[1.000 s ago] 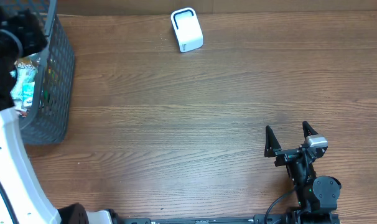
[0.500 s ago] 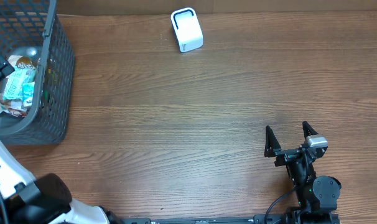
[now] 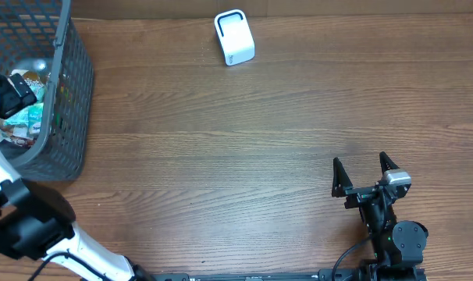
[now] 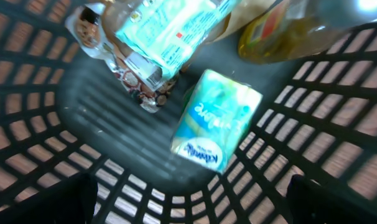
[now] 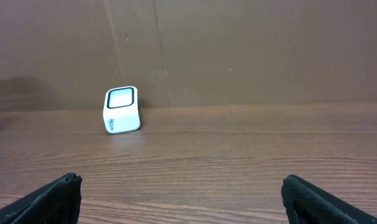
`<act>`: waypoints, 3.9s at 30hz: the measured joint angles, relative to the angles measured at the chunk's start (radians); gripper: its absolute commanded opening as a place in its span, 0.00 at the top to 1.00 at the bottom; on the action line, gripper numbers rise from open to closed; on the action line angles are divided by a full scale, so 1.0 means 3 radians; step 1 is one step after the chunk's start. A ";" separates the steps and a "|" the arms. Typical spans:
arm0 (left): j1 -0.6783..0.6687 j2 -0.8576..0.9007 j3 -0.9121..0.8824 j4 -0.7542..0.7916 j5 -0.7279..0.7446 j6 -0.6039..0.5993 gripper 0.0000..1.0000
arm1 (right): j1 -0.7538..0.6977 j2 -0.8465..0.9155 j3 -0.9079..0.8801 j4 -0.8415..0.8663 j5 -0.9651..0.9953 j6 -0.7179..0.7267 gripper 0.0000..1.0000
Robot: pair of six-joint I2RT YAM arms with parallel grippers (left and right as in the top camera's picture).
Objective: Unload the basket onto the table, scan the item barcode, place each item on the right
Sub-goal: 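Lower the left gripper into the basket and grasp the green-lidded jar, then lift the jar out and carry it toward the white scanner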
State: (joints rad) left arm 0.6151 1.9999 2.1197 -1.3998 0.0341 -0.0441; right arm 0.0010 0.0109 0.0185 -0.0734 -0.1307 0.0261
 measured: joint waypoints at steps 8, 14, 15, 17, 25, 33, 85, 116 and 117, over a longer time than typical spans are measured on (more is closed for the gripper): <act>0.0000 0.0323 0.0000 0.0022 0.0121 0.0167 0.00 | 0.0000 0.0000 0.0000 0.0001 0.0000 0.0000 0.00; 0.0000 0.0532 -0.0001 0.0055 0.0338 0.0340 0.00 | 0.0000 0.0000 0.0000 0.0001 0.0000 0.0000 0.00; 0.0000 0.0557 -0.0001 0.0057 0.0355 0.0354 0.00 | 0.0000 0.0001 0.0000 0.0000 0.0000 0.0000 0.00; 0.0000 0.0599 -0.0001 0.0069 0.0380 0.0370 0.00 | 0.0000 0.0000 0.0000 0.0001 0.0000 0.0000 0.00; -0.0046 0.0693 -0.0014 0.0168 0.0401 0.0434 0.00 | 0.0000 0.0000 0.0000 0.0000 0.0000 0.0000 0.00; -0.0076 0.0697 -0.0165 0.0340 0.0397 0.0434 0.00 | 0.0000 0.0000 0.0000 0.0001 0.0001 0.0000 0.00; -0.0081 0.0708 -0.0201 0.0139 0.0233 0.0404 0.45 | 0.0000 0.0001 0.0000 0.0001 0.0000 0.0001 0.00; -0.1219 -0.0099 0.2201 -0.0971 0.0689 -0.0163 0.63 | 0.0000 0.0001 0.0000 0.0001 0.0000 0.0000 0.00; -0.1362 -0.0125 0.2206 -0.0971 0.0685 -0.0183 0.63 | 0.0000 0.0001 0.0000 0.0003 0.0000 0.0001 0.00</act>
State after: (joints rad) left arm 0.2066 1.9625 2.7815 -1.6913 0.2398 -0.0990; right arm 0.0010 0.0113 0.0185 -0.0727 -0.1307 0.0265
